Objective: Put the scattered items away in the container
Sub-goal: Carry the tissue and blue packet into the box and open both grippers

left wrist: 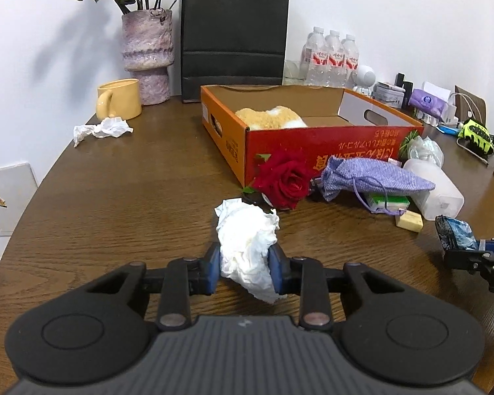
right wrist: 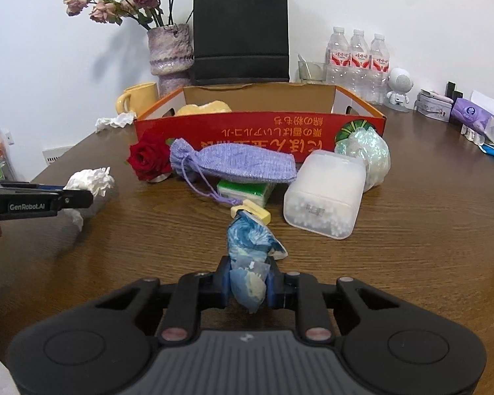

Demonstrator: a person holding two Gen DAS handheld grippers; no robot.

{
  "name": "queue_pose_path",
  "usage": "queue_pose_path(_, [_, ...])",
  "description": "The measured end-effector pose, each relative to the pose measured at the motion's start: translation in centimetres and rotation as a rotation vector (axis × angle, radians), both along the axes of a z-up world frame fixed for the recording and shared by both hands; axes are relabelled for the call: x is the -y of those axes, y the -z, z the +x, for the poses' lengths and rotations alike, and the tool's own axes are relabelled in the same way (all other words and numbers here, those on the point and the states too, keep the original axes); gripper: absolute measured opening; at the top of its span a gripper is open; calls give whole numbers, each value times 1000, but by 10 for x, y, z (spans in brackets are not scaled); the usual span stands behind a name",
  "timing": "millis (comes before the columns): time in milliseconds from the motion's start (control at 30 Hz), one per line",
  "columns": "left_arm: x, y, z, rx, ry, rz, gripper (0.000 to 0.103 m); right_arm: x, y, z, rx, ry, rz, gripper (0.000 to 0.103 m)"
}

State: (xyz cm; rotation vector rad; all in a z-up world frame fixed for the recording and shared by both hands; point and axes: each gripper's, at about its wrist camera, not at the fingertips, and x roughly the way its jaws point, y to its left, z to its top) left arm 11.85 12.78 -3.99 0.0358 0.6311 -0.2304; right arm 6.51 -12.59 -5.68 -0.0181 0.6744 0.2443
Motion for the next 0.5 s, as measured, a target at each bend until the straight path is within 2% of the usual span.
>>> queue_pose_path(267, [13, -15, -1, 18, -6, -14, 30, 11, -7, 4, 21, -15, 20, 19])
queue_pose_path(500, [33, -26, 8, 18, -29, -15, 30, 31, -17, 29, 47, -35, 44, 19])
